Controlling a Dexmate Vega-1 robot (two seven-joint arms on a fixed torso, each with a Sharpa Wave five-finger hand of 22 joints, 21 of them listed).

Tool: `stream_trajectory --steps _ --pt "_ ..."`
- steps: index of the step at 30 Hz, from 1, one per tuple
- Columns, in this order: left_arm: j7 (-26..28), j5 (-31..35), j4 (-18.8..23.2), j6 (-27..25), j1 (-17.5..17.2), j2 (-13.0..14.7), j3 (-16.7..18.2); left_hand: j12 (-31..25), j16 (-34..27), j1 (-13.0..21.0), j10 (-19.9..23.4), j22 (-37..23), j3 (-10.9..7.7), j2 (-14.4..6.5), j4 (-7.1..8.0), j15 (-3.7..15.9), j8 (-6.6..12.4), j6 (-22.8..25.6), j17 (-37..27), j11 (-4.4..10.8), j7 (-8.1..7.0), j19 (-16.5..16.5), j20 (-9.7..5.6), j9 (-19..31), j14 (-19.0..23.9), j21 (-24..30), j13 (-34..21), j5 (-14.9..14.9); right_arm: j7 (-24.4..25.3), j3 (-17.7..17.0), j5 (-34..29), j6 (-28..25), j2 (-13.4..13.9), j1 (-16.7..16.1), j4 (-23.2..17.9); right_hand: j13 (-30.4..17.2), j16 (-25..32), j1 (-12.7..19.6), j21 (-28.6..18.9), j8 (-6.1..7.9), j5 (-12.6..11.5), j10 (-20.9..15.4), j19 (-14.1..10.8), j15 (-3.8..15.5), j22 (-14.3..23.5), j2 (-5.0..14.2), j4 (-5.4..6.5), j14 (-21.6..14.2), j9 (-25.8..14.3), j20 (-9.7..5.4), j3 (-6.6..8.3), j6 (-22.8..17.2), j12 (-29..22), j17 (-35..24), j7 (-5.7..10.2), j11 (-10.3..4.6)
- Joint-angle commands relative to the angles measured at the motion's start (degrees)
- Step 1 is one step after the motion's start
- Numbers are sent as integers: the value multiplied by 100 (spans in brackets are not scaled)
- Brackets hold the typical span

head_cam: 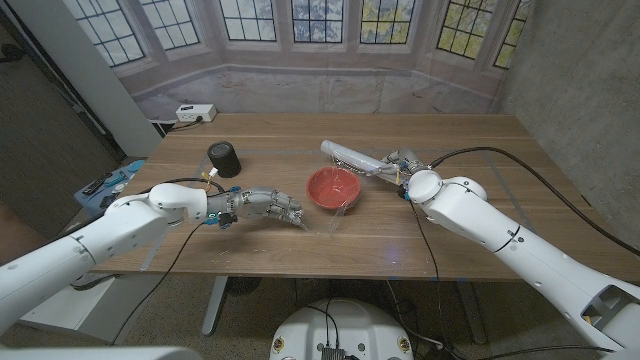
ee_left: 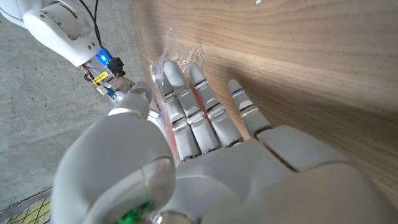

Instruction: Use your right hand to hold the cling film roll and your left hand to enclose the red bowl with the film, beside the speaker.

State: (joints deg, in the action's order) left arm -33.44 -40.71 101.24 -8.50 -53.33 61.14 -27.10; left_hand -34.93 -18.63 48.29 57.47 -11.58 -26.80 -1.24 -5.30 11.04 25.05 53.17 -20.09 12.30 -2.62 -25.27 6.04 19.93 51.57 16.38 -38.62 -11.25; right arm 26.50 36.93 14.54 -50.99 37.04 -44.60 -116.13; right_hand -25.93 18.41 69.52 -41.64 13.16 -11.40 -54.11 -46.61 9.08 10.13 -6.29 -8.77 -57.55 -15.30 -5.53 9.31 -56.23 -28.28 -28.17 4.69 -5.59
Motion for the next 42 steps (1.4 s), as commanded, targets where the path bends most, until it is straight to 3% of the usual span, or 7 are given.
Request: stream_trajectory --steps 1,19,42 --pt "36 63 -46 -57 71 -65 -68 22 14 866 -29 -10 -46 -889 5 9 28 19 -8 5 19 23 -1 5 -7 20 -28 -15 -50 2 -43 154 -42 47 256 -23 -30 1161 -45 26 27 -139 32 478 16 1193 -7 -54 -14 -442 -7 -265 -4 -8 275 -98" --pt "356 221 -69 169 25 -220 -54 18 33 852 -55 -12 -56 -899 30 1 38 -42 -37 3 -36 11 -3 42 5 38 -77 -13 -102 128 -132 455 -263 148 810 -24 -40 1150 -71 20 30 -141 44 479 15 1198 -1 -51 -18 -441 -12 -256 10 -11 296 -128" --pt "396 457 -13 101 180 -293 -196 102 105 880 -96 -14 -91 -906 22 -100 8 -71 -79 -10 156 26 9 -2 -81 55 15 -4 -136 131 -103 621 -386 85 1095 -39 -44 1170 -113 30 33 -139 55 479 12 1194 -15 -67 -26 -468 -14 -286 23 -19 257 -123"
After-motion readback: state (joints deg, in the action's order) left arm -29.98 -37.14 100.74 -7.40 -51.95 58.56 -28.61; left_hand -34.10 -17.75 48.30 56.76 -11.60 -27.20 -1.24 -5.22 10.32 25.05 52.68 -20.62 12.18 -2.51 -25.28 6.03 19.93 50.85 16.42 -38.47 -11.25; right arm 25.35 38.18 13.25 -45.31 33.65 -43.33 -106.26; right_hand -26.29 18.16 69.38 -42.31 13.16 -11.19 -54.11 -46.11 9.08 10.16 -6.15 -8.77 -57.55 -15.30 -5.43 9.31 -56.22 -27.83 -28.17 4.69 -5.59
